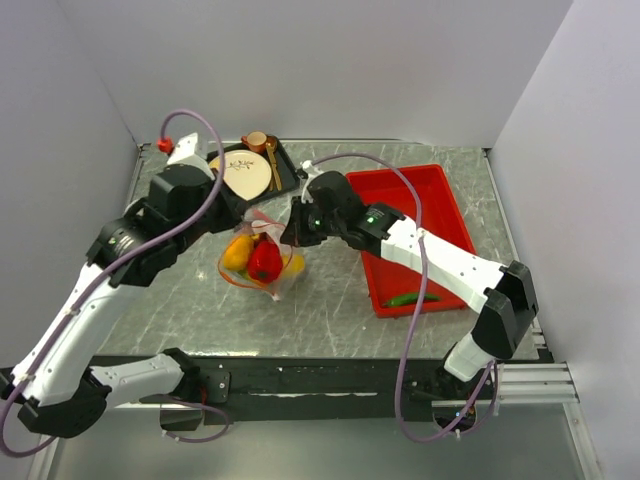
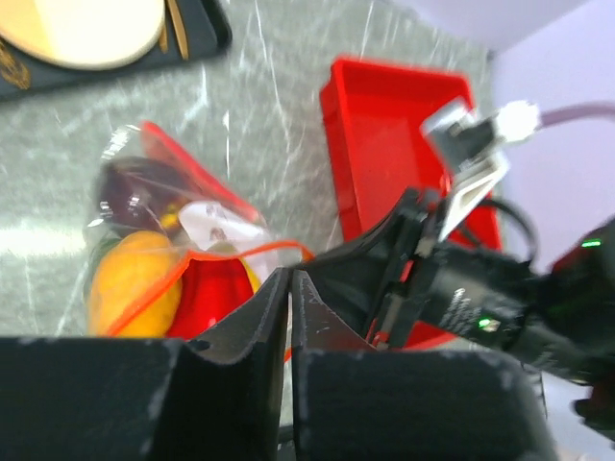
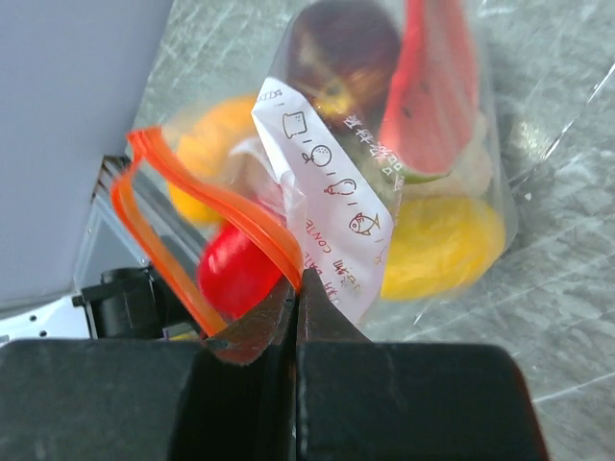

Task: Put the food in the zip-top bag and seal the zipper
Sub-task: Adjust the zipper food storage bag at the center of the board.

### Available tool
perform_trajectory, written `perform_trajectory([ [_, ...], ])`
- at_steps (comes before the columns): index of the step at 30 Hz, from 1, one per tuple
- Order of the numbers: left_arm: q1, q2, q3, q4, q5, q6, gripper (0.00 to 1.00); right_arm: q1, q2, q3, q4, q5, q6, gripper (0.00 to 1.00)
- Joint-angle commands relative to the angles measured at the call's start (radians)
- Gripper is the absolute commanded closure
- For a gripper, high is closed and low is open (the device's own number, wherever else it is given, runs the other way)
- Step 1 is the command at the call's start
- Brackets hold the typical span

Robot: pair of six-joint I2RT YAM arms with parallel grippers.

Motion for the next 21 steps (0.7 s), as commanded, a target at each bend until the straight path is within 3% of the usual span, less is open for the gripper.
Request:
perform_trajectory([
  [1, 0.002, 0.019, -0.018, 0.043, 0.059, -0.008, 0.89, -0.006, -0.070, 0.000, 0.037, 0.054, 0.021, 1.00],
  [6, 0.002, -0.028, -0.010, 0.040, -0.037, -0.006, 0.66, -0.006, -0.048, 0.164, -0.047, 0.073, -0.027, 1.00],
  [7, 0.002, -0.043, -0.013, 0.035, -0.074, -0.009, 0.50, -0.008, -0.034, 0.190, -0.068, 0.069, -0.031, 1.00],
  [10, 0.002, -0.083, -0.053, 0.018, -0.114, -0.019, 0.33, -0.005, -0.026, 0.231, -0.076, 0.082, -0.021, 1.00],
  [15, 0.002, -0.169, -0.192, 0.036, -0.064, -0.078, 0.28, -0.012, -0.003, 0.247, -0.110, 0.146, -0.004, 1.00],
  [21, 0.002, -0.284, -0.468, 0.153, 0.070, -0.157, 0.28, -0.021, 0.020, 0.244, -0.116, 0.155, 0.004, 1.00],
])
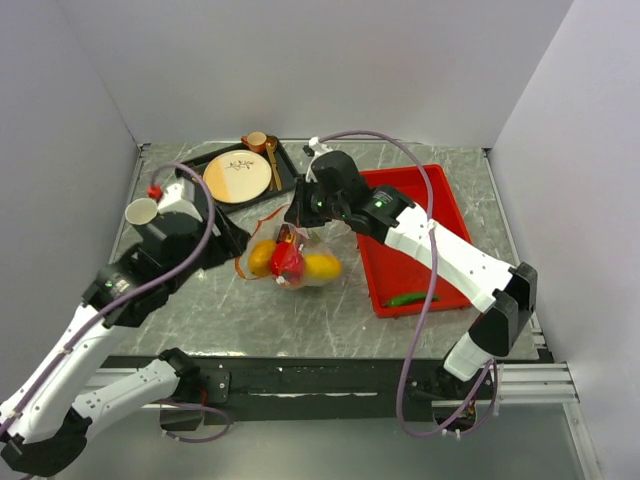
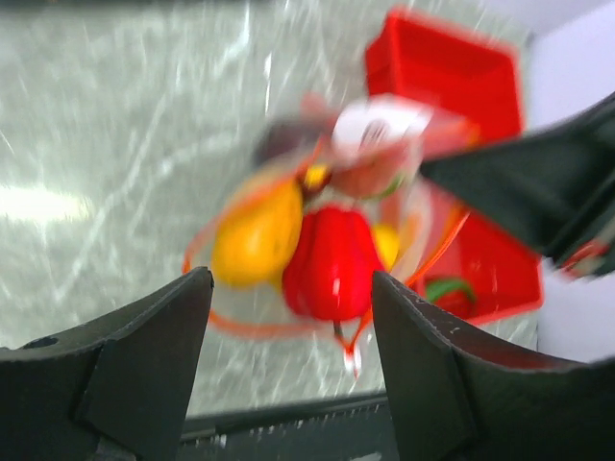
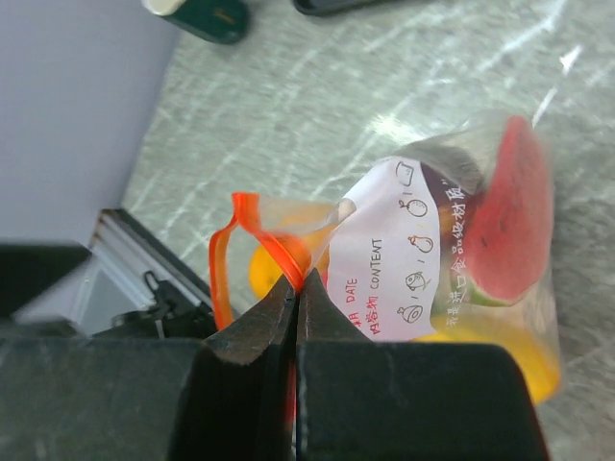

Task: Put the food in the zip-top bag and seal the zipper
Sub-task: Adjust the zipper food storage bag at the center of the board.

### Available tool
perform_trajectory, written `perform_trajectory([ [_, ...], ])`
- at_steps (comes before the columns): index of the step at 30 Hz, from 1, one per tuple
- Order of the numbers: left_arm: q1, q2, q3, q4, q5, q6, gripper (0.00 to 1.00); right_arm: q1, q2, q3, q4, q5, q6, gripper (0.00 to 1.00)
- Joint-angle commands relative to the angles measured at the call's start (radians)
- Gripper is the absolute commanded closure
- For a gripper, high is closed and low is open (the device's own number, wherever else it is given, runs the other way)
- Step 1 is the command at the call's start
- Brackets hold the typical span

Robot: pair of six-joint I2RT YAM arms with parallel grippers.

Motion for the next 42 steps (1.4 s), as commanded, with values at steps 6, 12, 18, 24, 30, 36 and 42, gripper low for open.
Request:
perform_trajectory([
  [6, 0.002, -0.082, -0.201, 0.075, 0.048, -0.131, 0.27, -0.049, -0.004, 0.023, 0.036, 0.020, 0.004, 1.00],
  [12, 0.002, -0.063, -0.304, 0.176, 0.040, -0.152, 0.26, -0.069, -0.025, 0.003, 0.049, 0.003, 0.001, 0.99],
  [18, 0.002, 0.014, -0.339, 0.288, 0.004, -0.112, 0.29, -0.074, -0.045, -0.024, 0.049, -0.009, 0.001, 0.98],
  [24, 0.013, 0.034, -0.359, 0.350, -0.058, -0.130, 0.35, -0.077, -0.070, -0.048, 0.057, -0.009, 0.002, 0.98],
  [30, 0.053, 0.074, -0.370, 0.367, -0.059, -0.135, 0.59, -0.080, -0.089, -0.074, 0.060, -0.003, 0.005, 0.98],
  [36, 0.076, 0.082, -0.405, 0.408, -0.020, -0.128, 0.50, -0.086, -0.108, -0.095, 0.060, -0.009, 0.005, 0.97],
  [42, 0.081, 0.097, -0.399, 0.397, -0.026, -0.130, 0.63, -0.089, -0.111, -0.094, 0.065, -0.009, 0.007, 0.97],
])
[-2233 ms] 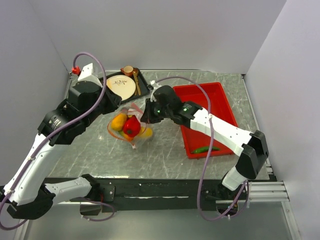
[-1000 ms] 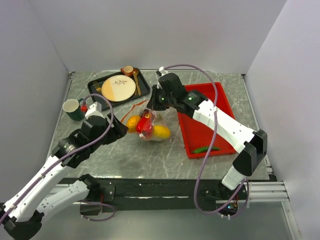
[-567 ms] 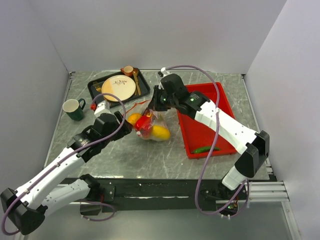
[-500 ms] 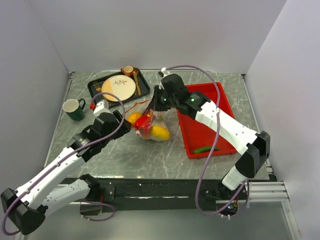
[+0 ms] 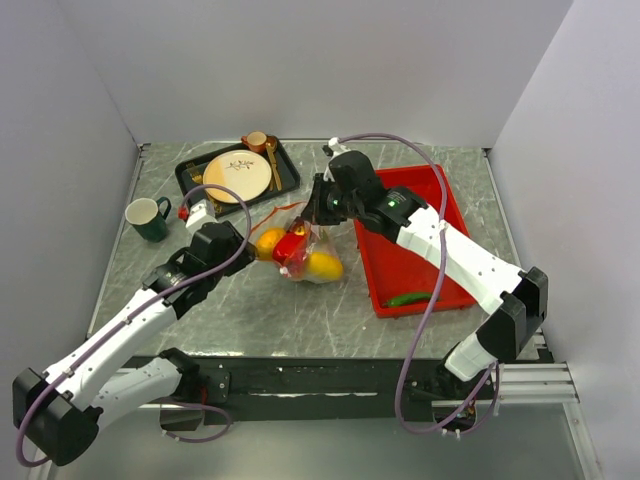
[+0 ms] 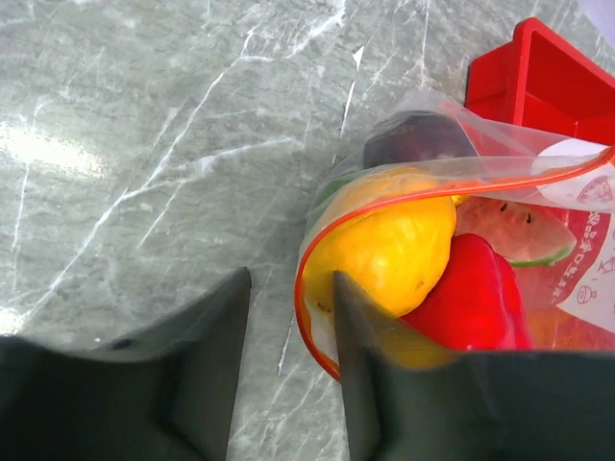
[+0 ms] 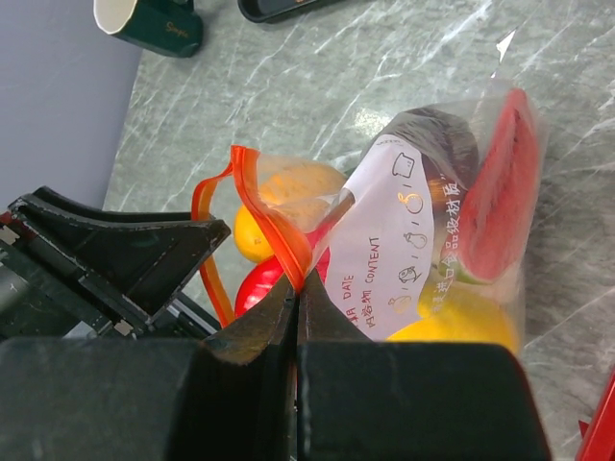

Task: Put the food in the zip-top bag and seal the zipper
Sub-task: Adjust the zipper food storage bag at the center of the board.

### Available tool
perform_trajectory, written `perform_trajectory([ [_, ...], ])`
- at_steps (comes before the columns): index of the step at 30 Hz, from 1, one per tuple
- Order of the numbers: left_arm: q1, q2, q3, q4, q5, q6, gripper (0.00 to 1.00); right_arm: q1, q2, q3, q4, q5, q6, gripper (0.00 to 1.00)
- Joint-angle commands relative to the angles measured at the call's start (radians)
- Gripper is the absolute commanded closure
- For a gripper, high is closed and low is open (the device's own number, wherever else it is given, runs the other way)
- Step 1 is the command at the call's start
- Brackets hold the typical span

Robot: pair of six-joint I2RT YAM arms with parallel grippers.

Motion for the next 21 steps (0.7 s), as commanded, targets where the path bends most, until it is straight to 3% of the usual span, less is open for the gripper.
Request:
perform_trajectory([
  [1, 0.007, 0.013, 0.016, 0.028, 0.001, -0.001, 0.68, -0.008, -0.059, 0.006, 0.049, 0.000, 0.003, 0.97],
  [3, 0.009, 0.013, 0.027, 0.022, -0.002, -0.005, 0.81, -0.008, -0.059, 0.001, 0.051, -0.001, 0.004, 0.97],
  [7, 0.009, 0.007, 0.049, 0.001, -0.019, -0.003, 0.99, -0.010, -0.060, -0.010, 0.055, -0.029, 0.004, 0.97],
  [10, 0.009, 0.002, 0.097, -0.041, -0.038, 0.012, 0.99, -0.008, -0.053, -0.016, 0.063, -0.075, -0.003, 0.97],
  [16, 0.010, -0.010, 0.411, -0.243, -0.122, 0.086, 0.99, 0.011, 0.022, 0.006, 0.107, -0.230, 0.012, 0.96],
  [21, 0.010, 0.065, 0.576, -0.338, -0.024, 0.163, 0.99, 0.024, 0.055, -0.029, 0.181, -0.284, 0.083, 0.93],
])
